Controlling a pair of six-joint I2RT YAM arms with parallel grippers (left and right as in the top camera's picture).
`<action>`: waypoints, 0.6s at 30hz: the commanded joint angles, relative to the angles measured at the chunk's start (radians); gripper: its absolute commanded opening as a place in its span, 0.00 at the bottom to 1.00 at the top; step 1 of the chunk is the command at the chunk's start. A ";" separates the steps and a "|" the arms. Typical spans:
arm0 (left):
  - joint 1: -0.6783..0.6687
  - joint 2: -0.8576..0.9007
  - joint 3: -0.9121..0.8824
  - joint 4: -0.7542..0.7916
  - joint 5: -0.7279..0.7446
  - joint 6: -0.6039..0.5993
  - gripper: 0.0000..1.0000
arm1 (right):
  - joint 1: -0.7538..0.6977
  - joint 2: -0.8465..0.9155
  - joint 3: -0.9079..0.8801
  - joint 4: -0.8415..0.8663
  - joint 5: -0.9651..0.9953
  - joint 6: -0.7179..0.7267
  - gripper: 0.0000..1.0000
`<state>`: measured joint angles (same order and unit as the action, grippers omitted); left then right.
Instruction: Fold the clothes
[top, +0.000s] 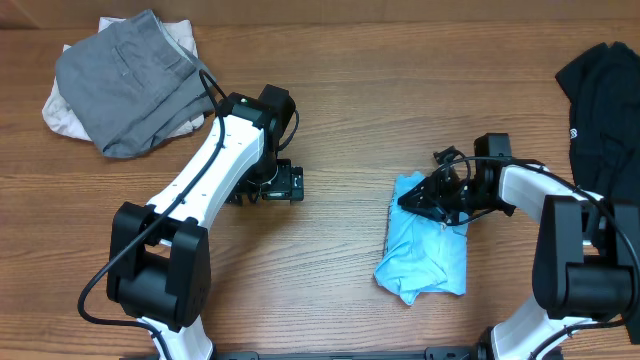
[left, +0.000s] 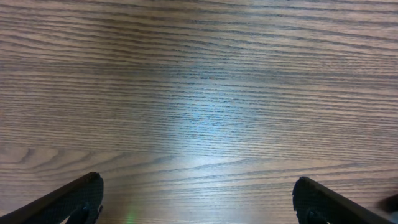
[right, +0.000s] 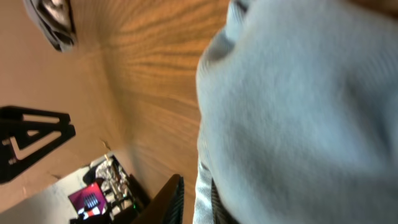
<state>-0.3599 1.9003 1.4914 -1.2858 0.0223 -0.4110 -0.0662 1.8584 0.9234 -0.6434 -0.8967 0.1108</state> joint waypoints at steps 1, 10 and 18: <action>0.002 -0.004 -0.004 -0.002 0.004 0.023 1.00 | -0.030 0.022 -0.006 0.029 0.114 0.033 0.22; 0.002 -0.004 -0.004 -0.020 0.004 0.024 1.00 | -0.124 -0.002 0.142 -0.154 0.080 0.071 0.09; 0.002 -0.004 -0.004 -0.013 0.004 0.023 1.00 | -0.224 -0.126 0.406 -0.573 0.074 -0.093 0.09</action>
<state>-0.3599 1.9003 1.4906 -1.3037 0.0227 -0.4107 -0.2790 1.8179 1.2663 -1.1698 -0.8143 0.1040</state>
